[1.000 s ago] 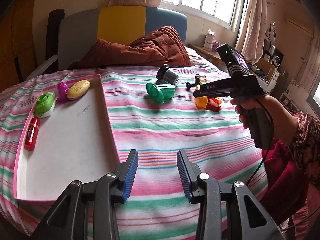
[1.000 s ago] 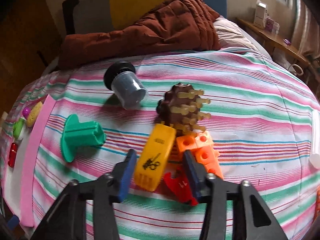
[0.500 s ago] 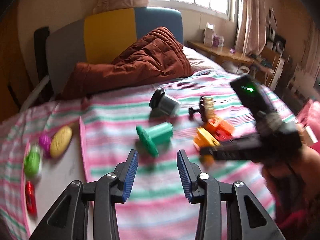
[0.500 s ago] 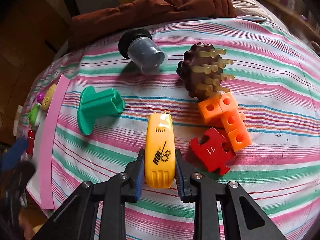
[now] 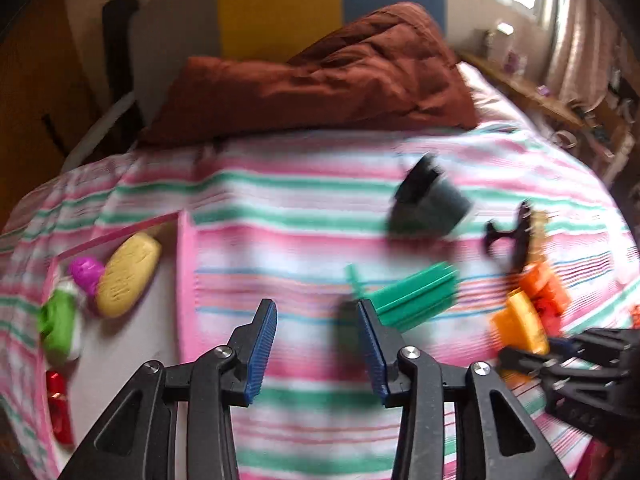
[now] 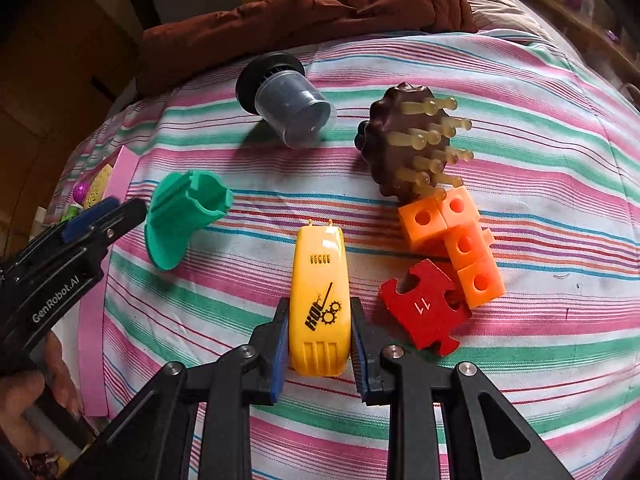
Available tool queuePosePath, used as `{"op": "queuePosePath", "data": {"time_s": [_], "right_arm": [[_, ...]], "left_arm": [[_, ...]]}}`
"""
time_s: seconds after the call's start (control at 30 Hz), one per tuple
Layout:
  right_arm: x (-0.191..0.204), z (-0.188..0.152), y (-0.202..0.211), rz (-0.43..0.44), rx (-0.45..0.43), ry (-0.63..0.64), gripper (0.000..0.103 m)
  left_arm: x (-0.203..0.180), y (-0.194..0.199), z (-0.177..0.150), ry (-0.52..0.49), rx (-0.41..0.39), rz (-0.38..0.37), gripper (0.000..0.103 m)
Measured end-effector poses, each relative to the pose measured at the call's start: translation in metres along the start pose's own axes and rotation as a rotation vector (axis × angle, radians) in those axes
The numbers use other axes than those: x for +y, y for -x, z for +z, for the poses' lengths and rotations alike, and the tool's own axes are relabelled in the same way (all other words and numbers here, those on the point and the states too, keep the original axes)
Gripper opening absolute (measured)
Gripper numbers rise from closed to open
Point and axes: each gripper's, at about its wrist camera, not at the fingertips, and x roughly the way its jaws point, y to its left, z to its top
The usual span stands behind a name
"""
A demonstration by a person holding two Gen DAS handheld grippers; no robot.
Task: Organize rigid objects
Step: 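Grasp the yellow gear-printed block with the right tool while the left tool approaches the teal cup, then grasp the teal cup-shaped piece with the left tool while the right tool holds the yellow block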
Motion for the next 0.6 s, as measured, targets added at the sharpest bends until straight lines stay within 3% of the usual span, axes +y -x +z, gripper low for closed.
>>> {"op": "queuePosePath", "data": {"time_s": [0.13, 0.3, 0.43, 0.6], "right_arm": [[0.0, 0.0, 0.0, -0.003, 0.0, 0.005, 0.027], [-0.001, 0.001, 0.0, 0.001, -0.001, 0.001, 0.027], [0.0, 0.002, -0.001, 0.002, -0.001, 0.003, 0.027], [-0.006, 0.0, 0.002, 0.008, 0.0, 0.001, 0.027]], "left_arm": [[0.004, -0.008, -0.022, 0.038, 0.074, 0.0, 0.041], [-0.007, 0.009, -0.036, 0.041, -0.014, -0.058, 0.041], [-0.028, 0.012, -0.022, -0.035, -0.037, -0.076, 0.041], [-0.029, -0.003, 0.007, -0.025, -0.015, -0.055, 0.043]]}}
